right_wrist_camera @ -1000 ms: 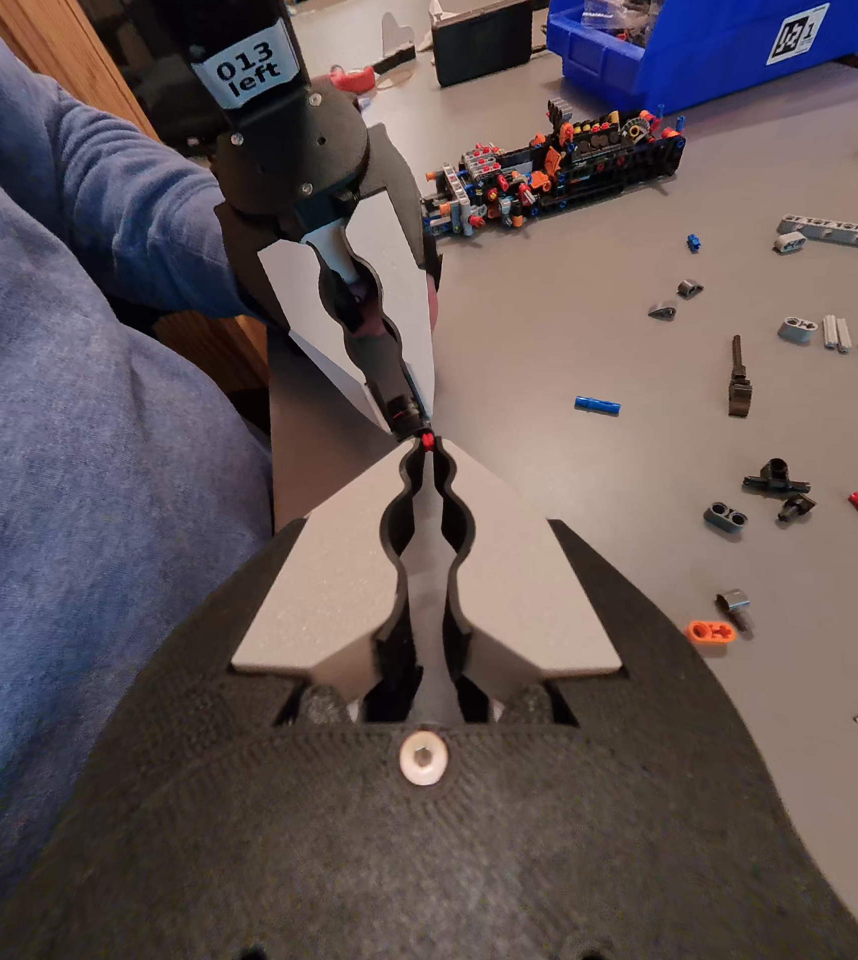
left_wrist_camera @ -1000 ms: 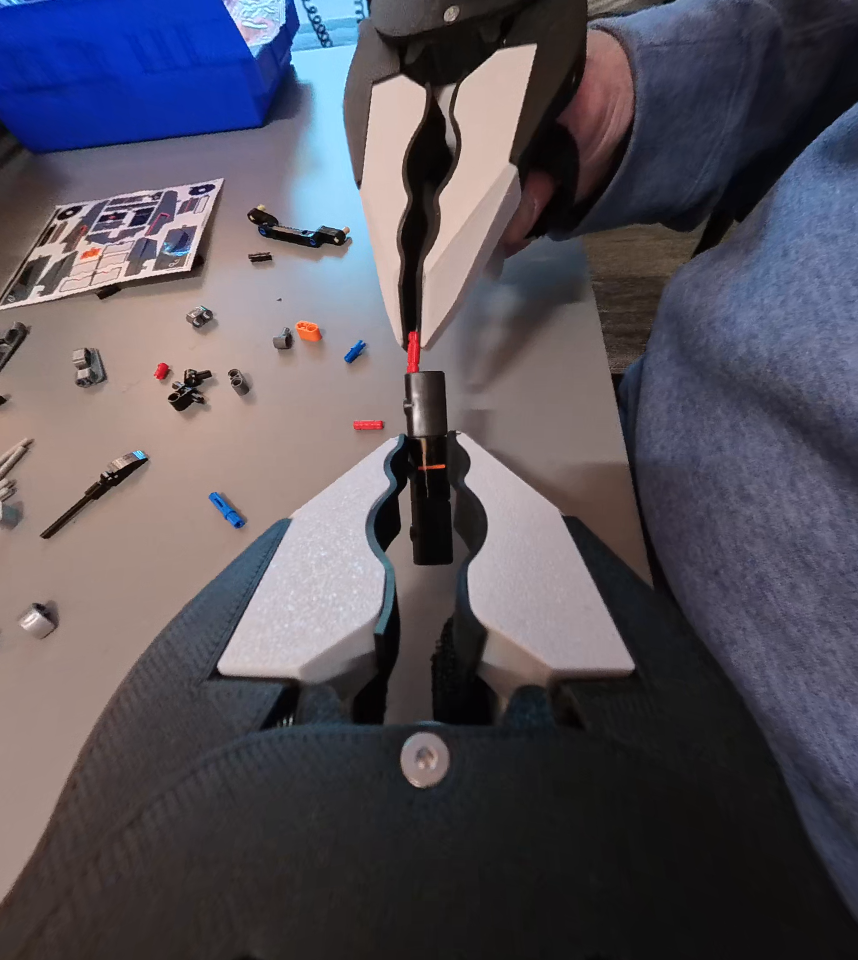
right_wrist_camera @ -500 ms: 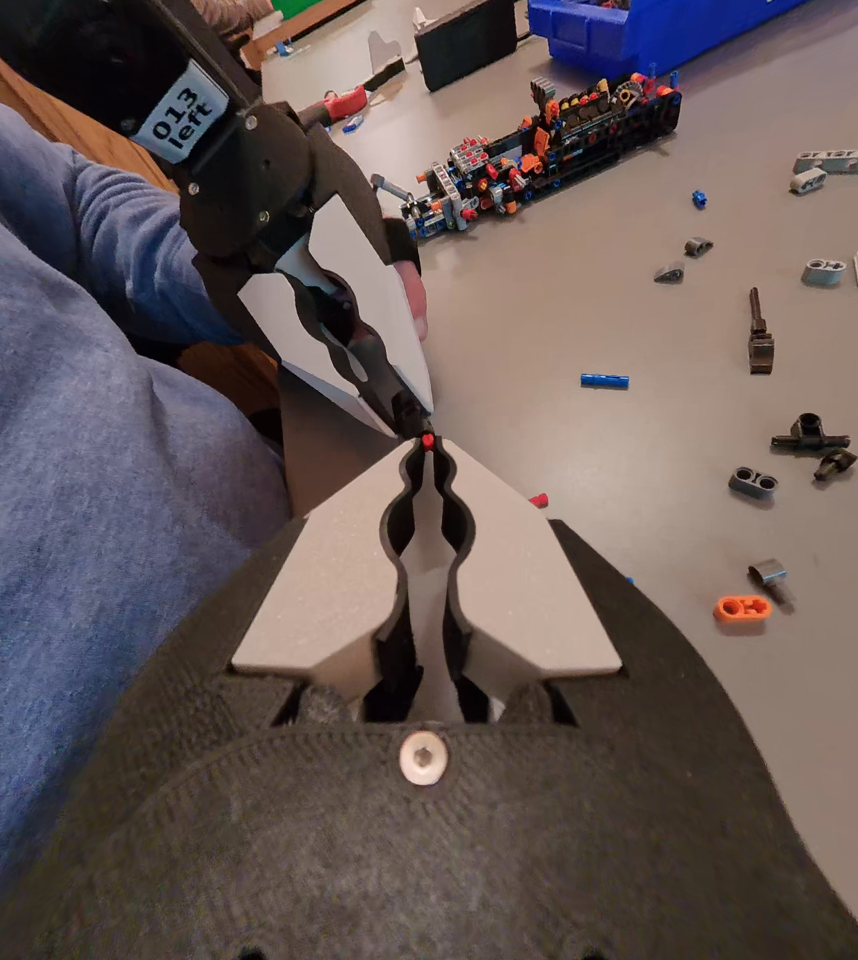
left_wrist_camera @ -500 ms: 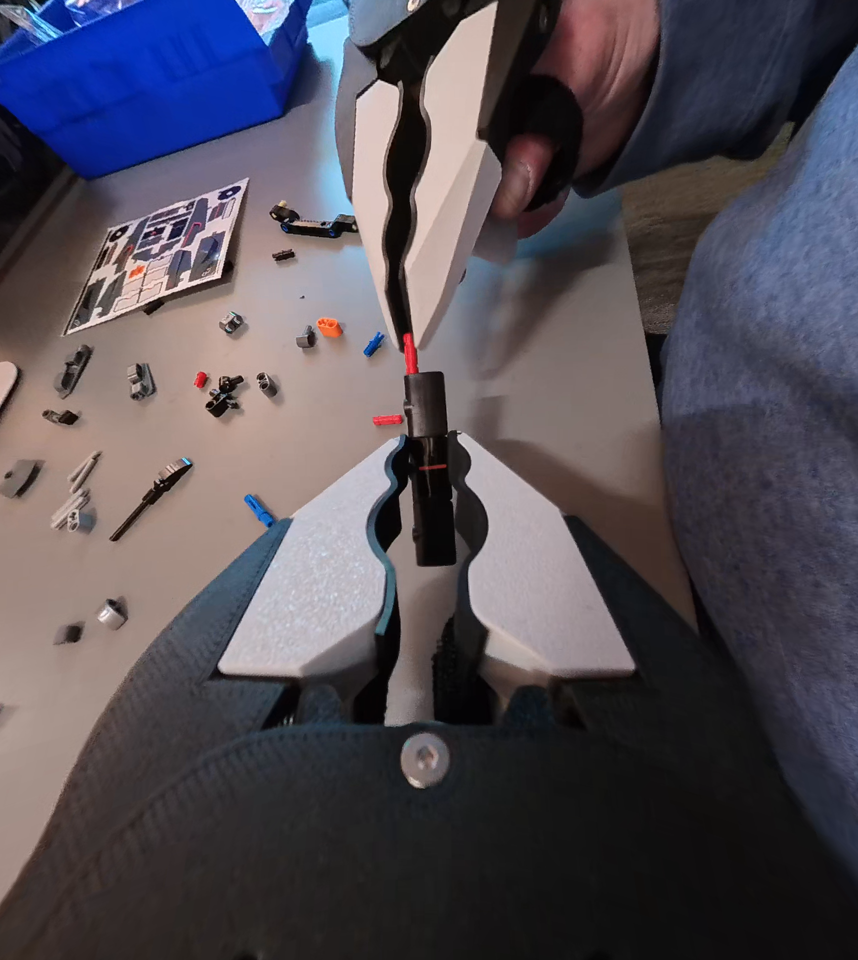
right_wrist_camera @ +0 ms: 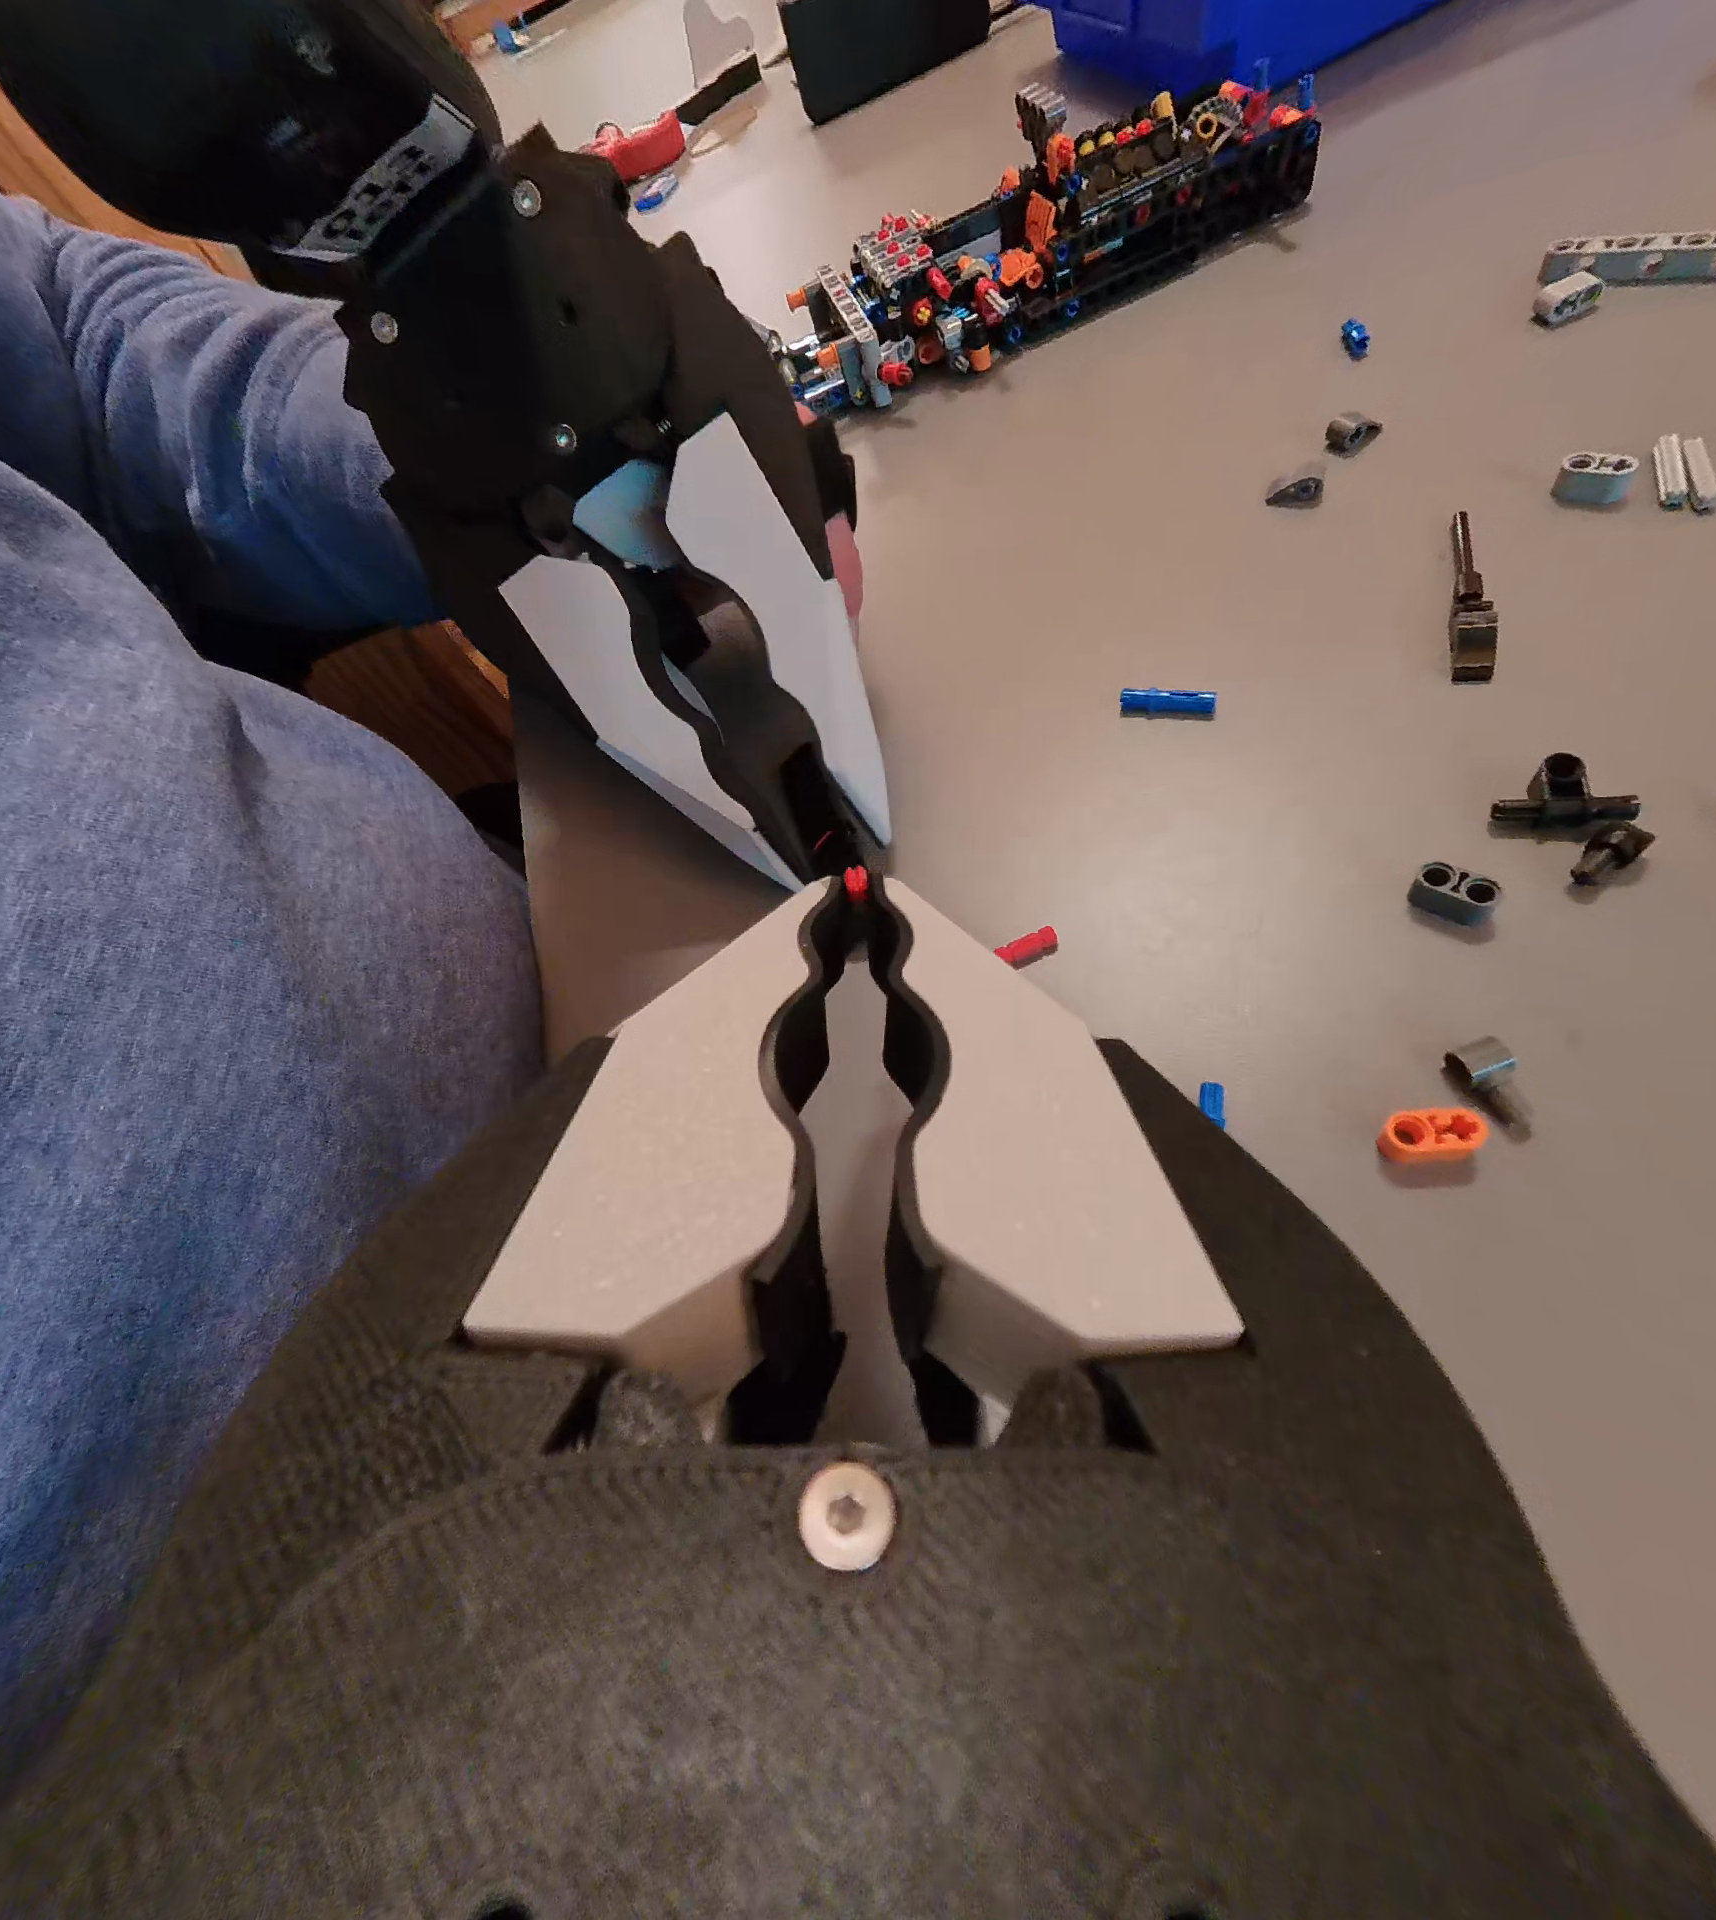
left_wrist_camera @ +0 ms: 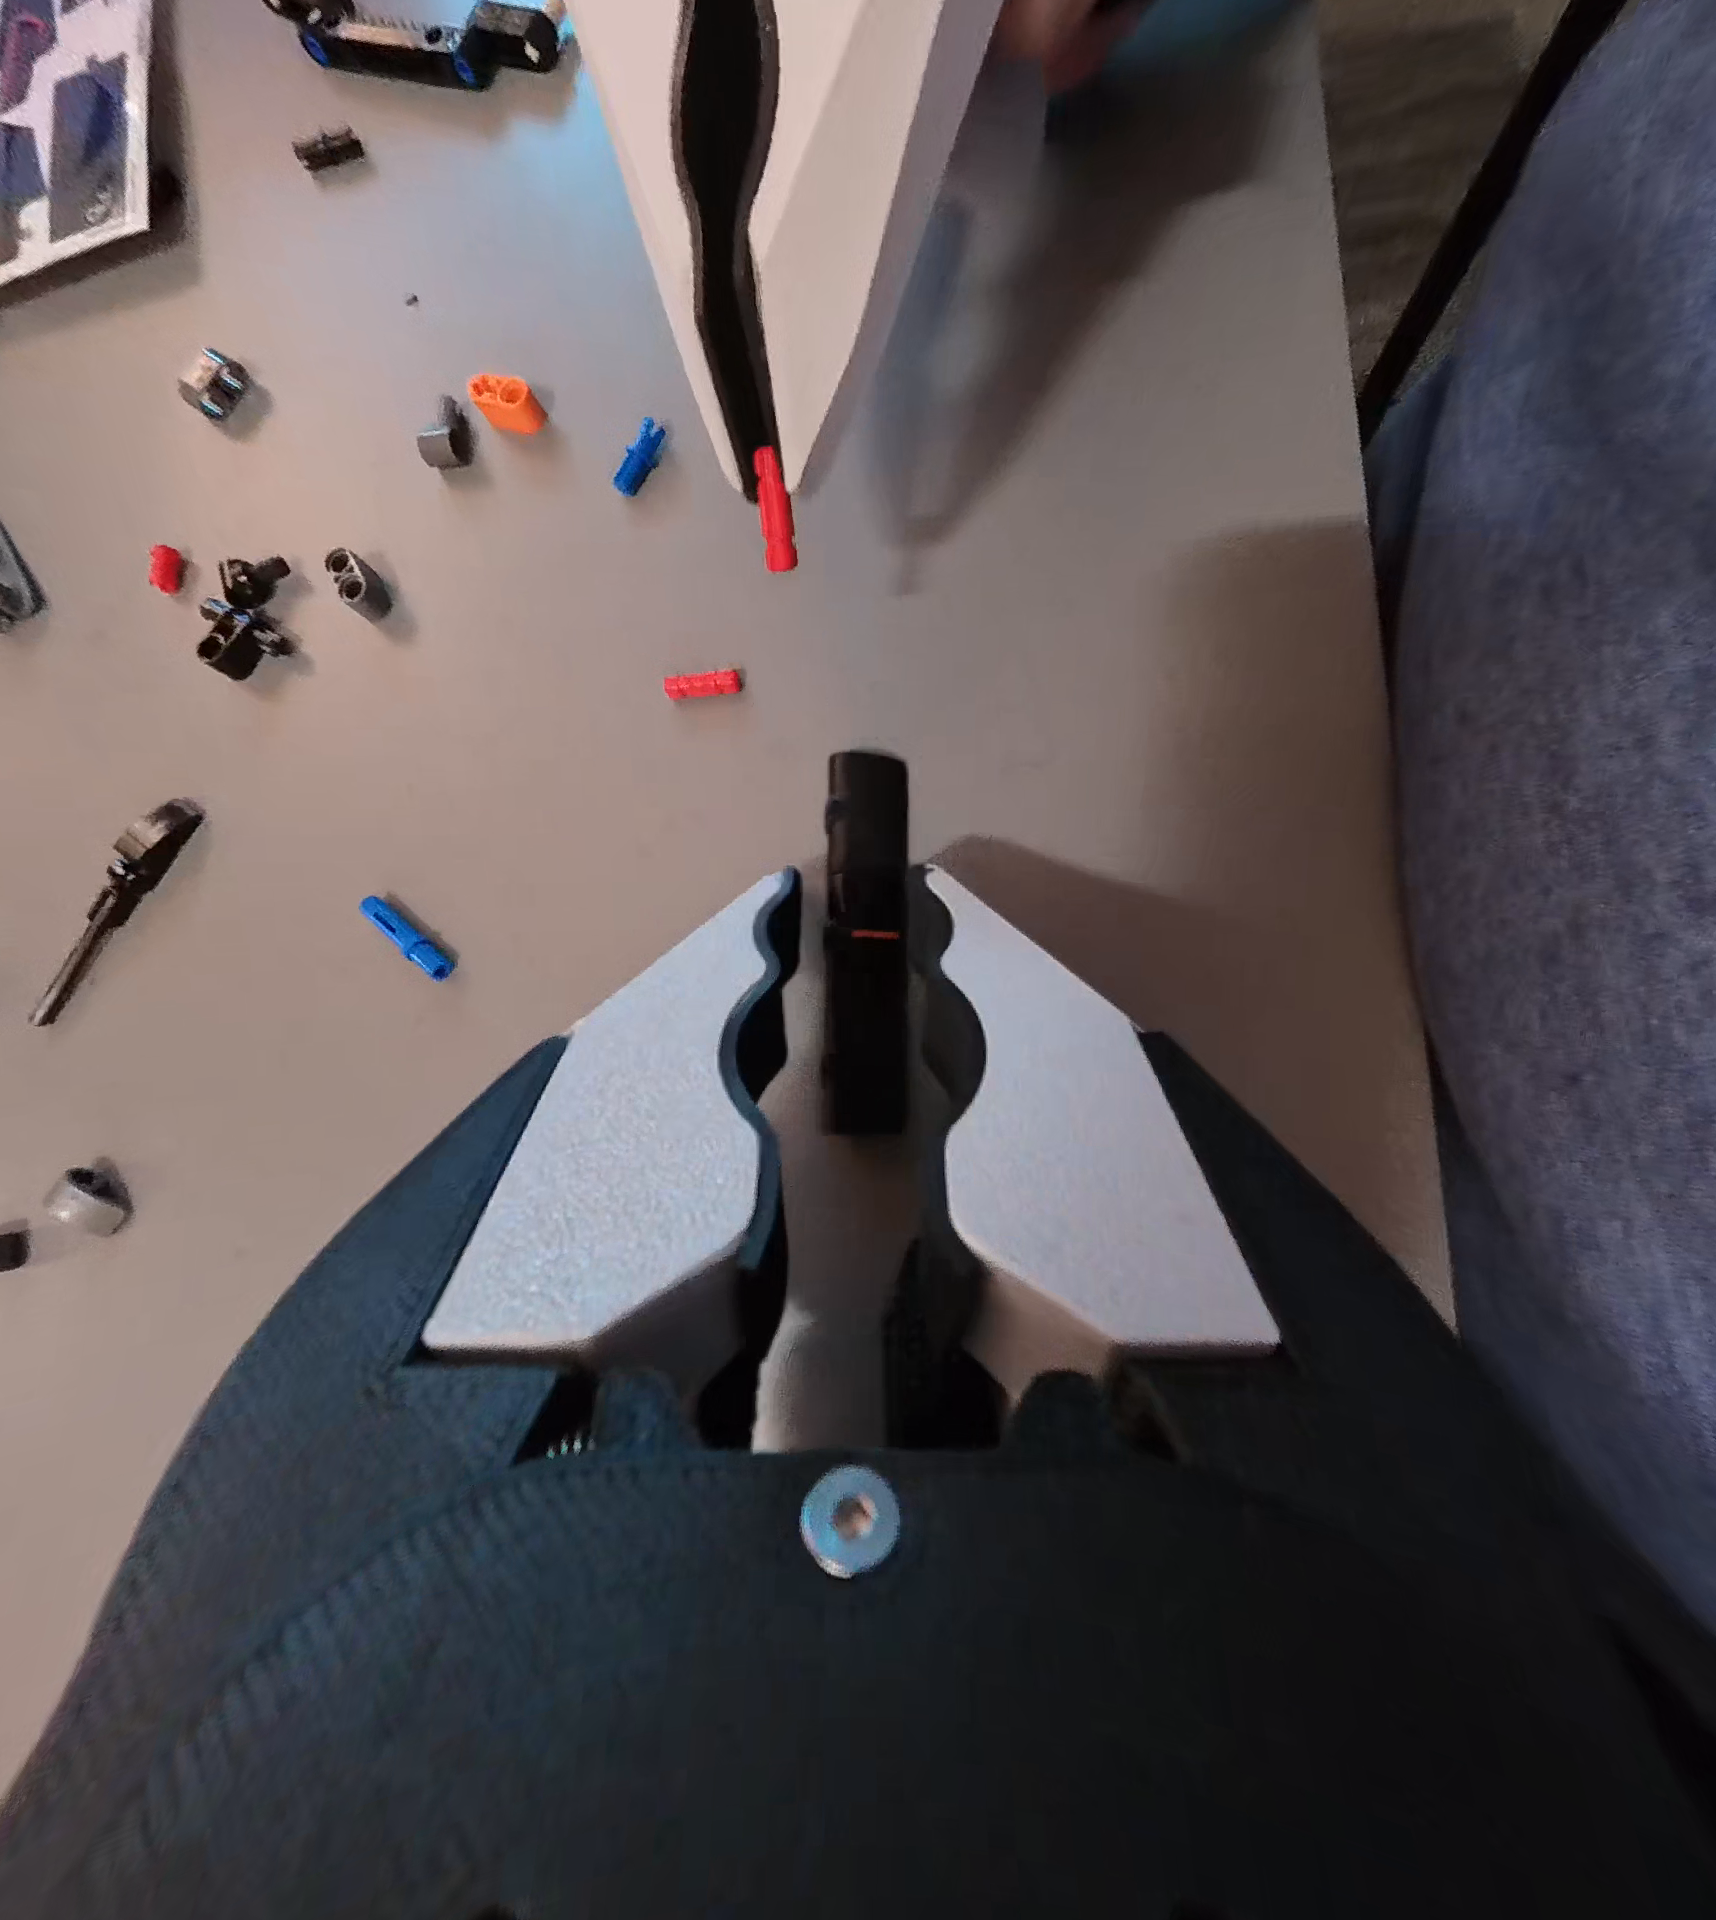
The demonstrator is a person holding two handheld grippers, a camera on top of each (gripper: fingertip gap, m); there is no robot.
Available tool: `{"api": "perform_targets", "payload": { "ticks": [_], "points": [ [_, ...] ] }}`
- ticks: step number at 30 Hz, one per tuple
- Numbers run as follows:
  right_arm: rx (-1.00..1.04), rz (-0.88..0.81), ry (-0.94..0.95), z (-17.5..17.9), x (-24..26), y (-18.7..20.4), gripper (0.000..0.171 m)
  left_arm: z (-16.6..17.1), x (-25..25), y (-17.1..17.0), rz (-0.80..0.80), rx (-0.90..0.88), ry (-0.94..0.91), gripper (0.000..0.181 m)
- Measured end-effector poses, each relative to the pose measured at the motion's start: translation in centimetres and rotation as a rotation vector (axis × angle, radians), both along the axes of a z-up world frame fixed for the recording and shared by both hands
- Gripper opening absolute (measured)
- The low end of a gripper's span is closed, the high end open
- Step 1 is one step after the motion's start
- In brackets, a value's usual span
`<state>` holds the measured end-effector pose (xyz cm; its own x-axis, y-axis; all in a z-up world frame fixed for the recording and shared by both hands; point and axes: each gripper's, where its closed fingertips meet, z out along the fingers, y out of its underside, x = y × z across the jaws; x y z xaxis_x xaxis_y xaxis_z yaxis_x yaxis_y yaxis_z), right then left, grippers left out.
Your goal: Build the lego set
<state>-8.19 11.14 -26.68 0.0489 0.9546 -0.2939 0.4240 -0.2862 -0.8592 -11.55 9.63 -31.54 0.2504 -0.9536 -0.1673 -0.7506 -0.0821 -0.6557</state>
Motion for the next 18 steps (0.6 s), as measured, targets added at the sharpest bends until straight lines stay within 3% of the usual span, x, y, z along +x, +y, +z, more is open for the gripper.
{"api": "perform_targets", "payload": {
  "ticks": [4,12,18],
  "points": [
    [0.006,0.001,0.012,0.3,0.2,0.0,0.001,0.1,0.8,0.1,-0.009,0.001,0.054,0.027],
    [0.018,0.01,0.026,0.8,0.6,-0.1,0.001,-0.4,1.8,0.2,0.013,-0.078,0.099,0.013],
    [0.009,0.011,0.038,0.8,0.8,0.1,0.001,0.5,1.9,0.8,0.072,0.022,0.033,0.005]
  ]
}}
